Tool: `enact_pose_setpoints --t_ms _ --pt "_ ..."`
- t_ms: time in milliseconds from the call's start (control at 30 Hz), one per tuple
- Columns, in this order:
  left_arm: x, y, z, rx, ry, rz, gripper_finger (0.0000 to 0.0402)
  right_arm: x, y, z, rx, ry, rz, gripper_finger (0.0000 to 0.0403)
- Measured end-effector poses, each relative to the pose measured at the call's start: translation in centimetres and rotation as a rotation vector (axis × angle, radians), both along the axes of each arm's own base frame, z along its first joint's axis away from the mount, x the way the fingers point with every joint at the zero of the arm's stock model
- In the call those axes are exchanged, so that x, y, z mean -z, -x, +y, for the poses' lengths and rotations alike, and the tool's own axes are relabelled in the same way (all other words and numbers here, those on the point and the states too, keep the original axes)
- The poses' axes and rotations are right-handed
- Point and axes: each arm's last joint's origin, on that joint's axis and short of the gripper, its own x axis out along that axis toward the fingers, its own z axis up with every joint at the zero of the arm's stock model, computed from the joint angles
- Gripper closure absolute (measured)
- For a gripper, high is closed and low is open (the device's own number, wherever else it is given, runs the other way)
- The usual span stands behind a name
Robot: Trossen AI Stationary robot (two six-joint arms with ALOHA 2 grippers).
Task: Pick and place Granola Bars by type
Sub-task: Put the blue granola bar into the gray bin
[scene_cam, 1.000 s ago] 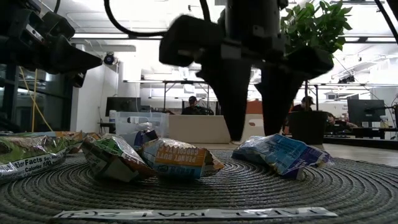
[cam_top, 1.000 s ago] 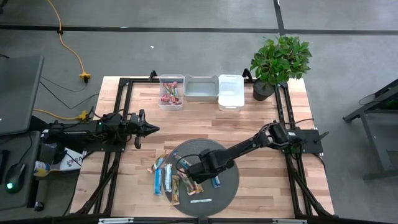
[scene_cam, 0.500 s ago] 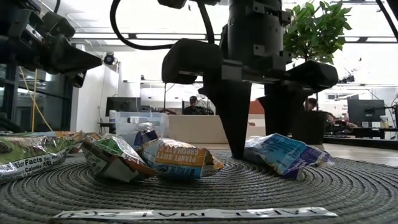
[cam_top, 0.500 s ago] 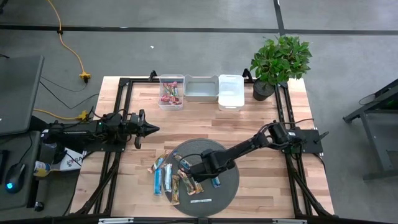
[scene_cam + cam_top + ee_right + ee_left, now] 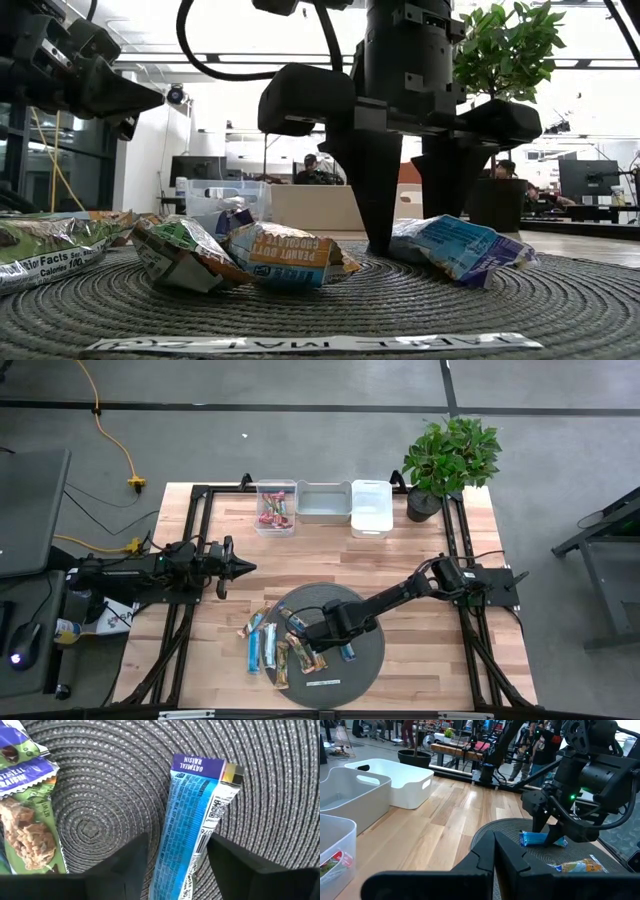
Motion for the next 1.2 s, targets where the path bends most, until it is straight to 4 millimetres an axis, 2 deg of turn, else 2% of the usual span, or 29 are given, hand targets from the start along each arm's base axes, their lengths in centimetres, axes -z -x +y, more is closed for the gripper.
enact_pose_setpoints --t_ms 467,900,1000,1200 --pt "0.0 0.0 0.0 0.0 0.0 0.0 0.0401 0.0 0.0 0.0 -0.018 0.006 -0.004 0.0314" --pt "0.0 0.0 0.0 0.0 0.0 0.0 0.0401 -0.2 -0.3 0.2 -0.028 -0.027 -0.039 0.0345" --pt "0.0 0.0 0.0 0.0 0.0 0.0 0.0401 -1.0 -0.4 0.2 -0.029 -0.04 -0.067 0.0345" --pt "0.0 0.0 0.0 0.0 0.0 0.0 0.0401 -4.2 0.0 -0.1 -0.023 -0.022 -0.169 0.0346"
